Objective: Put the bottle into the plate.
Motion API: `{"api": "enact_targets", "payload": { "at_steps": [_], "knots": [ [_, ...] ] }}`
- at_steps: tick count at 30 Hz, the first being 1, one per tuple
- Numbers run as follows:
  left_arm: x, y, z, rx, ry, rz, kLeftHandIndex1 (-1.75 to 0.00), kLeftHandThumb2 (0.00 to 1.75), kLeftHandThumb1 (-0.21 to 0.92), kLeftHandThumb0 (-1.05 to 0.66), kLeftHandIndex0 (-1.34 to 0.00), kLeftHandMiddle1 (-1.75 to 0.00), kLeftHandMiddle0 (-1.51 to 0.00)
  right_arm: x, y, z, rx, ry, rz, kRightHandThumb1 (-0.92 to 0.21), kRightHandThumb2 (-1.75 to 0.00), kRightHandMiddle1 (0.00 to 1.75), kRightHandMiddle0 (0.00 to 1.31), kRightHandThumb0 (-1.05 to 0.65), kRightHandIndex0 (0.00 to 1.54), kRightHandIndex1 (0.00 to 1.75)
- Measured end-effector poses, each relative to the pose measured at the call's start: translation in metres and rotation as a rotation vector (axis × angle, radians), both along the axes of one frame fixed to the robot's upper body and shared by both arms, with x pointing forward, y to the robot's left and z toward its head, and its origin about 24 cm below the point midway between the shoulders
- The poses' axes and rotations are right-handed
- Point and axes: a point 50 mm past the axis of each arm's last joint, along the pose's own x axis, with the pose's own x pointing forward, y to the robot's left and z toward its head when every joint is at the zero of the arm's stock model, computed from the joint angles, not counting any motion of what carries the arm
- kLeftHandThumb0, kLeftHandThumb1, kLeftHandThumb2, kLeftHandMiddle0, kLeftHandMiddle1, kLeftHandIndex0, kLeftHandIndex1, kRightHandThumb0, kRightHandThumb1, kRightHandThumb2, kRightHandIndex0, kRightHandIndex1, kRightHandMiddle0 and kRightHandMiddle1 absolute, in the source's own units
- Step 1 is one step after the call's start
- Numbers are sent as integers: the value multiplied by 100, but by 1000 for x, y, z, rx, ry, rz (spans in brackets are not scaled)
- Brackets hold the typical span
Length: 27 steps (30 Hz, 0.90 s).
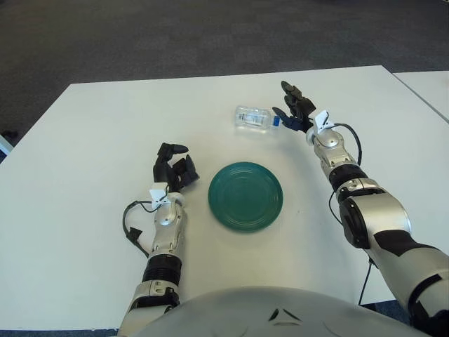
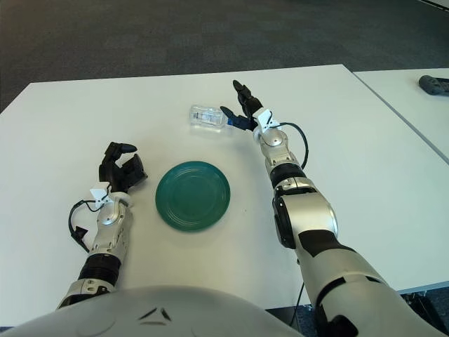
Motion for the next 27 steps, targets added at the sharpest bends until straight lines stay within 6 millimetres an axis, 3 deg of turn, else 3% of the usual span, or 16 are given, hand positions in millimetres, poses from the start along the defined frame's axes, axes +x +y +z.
{"api": "enact_targets", "payload": {
  "at_steps": [15, 22, 27],
  "knots": [
    [3, -1, 0, -1, -2, 0, -175, 131, 32, -48, -62, -175, -125, -2, 8, 2, -20, -33, 42, -92, -43, 0, 0, -105, 0, 0],
    [4, -2, -1, -5, -9, -5, -175, 130, 33, -48, -61, -175, -125, 1, 10, 7, -251, -130, -3, -92, -46, 0, 0, -105, 0, 0],
    [6, -3, -1, -4, -10, -8, -175, 129, 33, -48, -60, -175, -125, 8, 12, 24, -402, -240, -23, -92, -48, 0, 0, -105, 0, 0]
  ]
}}
